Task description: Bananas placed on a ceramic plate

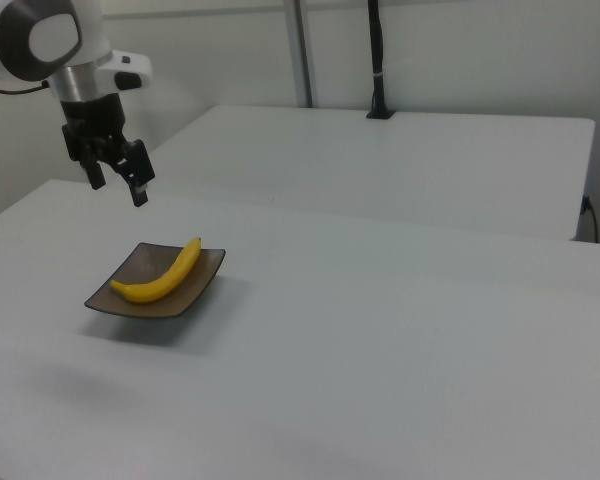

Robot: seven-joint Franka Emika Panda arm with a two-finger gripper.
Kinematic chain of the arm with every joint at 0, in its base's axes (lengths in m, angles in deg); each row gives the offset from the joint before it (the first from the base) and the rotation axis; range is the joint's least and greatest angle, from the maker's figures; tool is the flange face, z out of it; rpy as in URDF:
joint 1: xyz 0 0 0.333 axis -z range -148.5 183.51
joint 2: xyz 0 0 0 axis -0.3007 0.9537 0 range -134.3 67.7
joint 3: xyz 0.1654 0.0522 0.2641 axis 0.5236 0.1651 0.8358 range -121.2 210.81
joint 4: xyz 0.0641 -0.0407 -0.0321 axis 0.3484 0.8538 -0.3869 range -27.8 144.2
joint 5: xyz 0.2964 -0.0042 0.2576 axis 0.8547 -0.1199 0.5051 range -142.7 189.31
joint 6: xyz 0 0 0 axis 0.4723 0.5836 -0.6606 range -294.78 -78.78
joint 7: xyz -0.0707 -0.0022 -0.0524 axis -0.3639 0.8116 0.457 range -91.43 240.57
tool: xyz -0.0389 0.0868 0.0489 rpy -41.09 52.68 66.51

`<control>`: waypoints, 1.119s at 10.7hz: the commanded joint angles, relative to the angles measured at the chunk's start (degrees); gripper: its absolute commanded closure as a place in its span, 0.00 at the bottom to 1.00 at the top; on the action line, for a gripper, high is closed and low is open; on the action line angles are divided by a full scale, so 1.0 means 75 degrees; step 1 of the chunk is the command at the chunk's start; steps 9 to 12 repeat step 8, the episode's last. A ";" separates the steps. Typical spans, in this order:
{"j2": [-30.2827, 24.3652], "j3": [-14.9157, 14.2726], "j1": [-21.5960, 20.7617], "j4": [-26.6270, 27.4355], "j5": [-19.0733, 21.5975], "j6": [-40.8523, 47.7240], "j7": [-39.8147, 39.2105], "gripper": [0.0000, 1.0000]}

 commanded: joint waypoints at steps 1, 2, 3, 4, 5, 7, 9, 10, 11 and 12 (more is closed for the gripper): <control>0.0113 -0.0138 0.0185 -0.0023 -0.0106 -0.0035 -0.1353 0.00; 0.0160 -0.0149 0.0256 0.0024 -0.0106 -0.0349 -0.1928 0.00; 0.0253 -0.0138 0.0396 0.0036 -0.0095 -0.0619 -0.2224 0.00; 0.0254 -0.0149 0.0444 0.0047 -0.0106 -0.0691 -0.2297 0.00; 0.0300 -0.0138 0.0432 0.0036 -0.0118 -0.0797 -0.2321 0.00; 0.0336 -0.0126 0.0444 0.0048 -0.0106 -0.0856 -0.2263 0.00; 0.0371 -0.0126 0.0444 0.0048 -0.0106 -0.0856 -0.2262 0.00; 0.0371 -0.0126 0.0444 0.0048 -0.0106 -0.0856 -0.2262 0.00; 0.0371 -0.0126 0.0444 0.0048 -0.0106 -0.0856 -0.2262 0.00; 0.0371 -0.0126 0.0444 0.0048 -0.0106 -0.0856 -0.2262 0.00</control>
